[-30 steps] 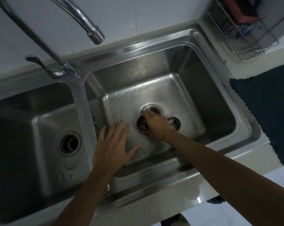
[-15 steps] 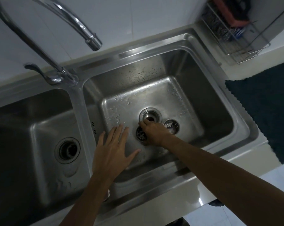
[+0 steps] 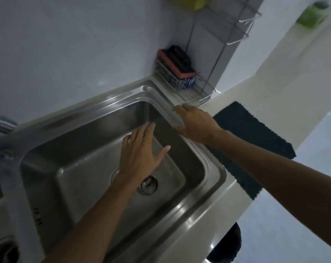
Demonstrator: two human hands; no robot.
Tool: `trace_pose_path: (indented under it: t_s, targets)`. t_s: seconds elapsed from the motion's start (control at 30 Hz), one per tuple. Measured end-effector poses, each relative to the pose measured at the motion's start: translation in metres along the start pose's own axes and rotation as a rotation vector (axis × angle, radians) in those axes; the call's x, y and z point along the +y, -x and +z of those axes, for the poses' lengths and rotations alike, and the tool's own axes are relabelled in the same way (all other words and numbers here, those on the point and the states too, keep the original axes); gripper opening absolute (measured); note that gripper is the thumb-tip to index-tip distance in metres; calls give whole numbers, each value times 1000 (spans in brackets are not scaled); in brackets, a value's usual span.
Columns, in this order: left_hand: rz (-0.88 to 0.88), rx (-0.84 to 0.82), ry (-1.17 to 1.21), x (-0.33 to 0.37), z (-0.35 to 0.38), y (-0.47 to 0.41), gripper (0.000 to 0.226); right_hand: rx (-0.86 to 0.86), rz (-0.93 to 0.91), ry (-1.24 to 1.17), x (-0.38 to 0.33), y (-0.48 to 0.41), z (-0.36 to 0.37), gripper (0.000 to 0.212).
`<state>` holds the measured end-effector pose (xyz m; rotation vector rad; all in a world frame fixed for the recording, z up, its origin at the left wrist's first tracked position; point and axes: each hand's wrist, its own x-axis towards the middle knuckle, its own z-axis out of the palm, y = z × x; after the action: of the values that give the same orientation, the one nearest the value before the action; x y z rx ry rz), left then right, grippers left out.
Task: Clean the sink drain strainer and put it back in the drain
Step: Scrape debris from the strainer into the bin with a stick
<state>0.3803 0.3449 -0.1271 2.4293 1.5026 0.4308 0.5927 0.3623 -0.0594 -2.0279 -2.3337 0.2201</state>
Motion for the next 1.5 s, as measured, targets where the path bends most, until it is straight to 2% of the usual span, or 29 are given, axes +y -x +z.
trace_pose_path:
  t_s: [0.17,0.3,0.53,0.87,0.97,1.13,1.27,1.37,1.5]
  targets:
    - [51,22,-5,44,16,-69,89,120,53,81,70,-13,-42,47]
    - [35,12,-9,52,31,-90,90,253,-1,43,101,-41,-56,29]
    - [18,-2,-12,44,51,-90,89,125,-125,66,114,-62,-44,26]
    - [6,-25,-30,34,56,-88,90,62,-107,14,100,-86,-26,27]
    - [4,-26,-40,29,57,-84,89,110,-118,36,101,-87,-24,22]
    - [-9,-18,-51,20,54,-74,86,185,-156,112,94,-76,-30,28]
    - [-15,-32,-52,10,44,-54,87,386,-213,110,66,-57,-44,33]
    - [-60,-35,-63,-9,35,-21,88,499,-262,18,28,-43,-48,34]
    - [-175,-138,-82,-51,37,43,90,476,-295,-170,-33,-21,-19,28]
